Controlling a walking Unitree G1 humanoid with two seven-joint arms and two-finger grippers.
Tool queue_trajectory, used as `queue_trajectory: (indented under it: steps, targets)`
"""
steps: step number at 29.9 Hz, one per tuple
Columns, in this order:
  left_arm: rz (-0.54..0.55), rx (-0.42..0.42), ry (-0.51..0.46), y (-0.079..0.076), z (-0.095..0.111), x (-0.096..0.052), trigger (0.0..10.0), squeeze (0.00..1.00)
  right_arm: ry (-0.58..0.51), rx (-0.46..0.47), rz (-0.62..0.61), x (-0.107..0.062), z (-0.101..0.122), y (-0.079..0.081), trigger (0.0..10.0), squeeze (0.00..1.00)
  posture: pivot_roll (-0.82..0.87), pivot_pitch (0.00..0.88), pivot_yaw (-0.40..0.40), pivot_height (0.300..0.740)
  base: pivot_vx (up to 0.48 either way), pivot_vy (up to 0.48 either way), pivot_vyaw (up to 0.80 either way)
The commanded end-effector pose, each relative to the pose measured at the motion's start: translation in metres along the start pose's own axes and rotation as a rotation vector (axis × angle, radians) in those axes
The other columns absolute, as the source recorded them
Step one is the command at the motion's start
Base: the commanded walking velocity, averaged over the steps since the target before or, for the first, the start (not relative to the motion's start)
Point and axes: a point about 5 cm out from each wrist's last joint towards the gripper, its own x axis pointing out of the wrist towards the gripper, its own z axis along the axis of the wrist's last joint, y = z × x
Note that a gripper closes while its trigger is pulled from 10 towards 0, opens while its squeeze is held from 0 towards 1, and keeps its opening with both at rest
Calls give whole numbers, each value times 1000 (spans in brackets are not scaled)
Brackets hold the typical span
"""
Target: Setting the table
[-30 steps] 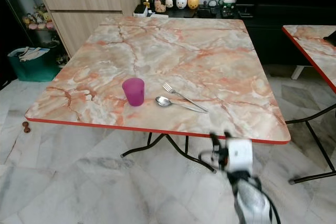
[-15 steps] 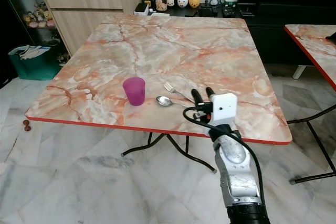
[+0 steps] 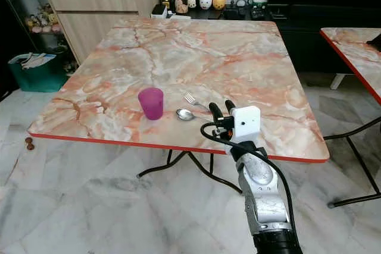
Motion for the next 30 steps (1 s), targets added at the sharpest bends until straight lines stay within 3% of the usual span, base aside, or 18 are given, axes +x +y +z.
queue_trajectory:
  steps: [1,7,10,30]
  targets:
    - [15,1,23,5,-5,-3,10000,0,-8,-10,13,2,3,3,10000,0,-102,0,51,740,0,0,0]
    - [13,1,22,5,-6,-3,10000,0,-26,-10,16,3,5,6,10000,0,-98,0,54,740,243,0,494]
    - [12,2,24,5,-6,-4,10000,0,-34,28,10,5,6,6,10000,0,-97,0,54,740,247,0,0]
    - [5,4,22,5,-5,-3,10000,0,-37,1,9,6,9,2,10000,0,-93,0,53,740,256,0,0]
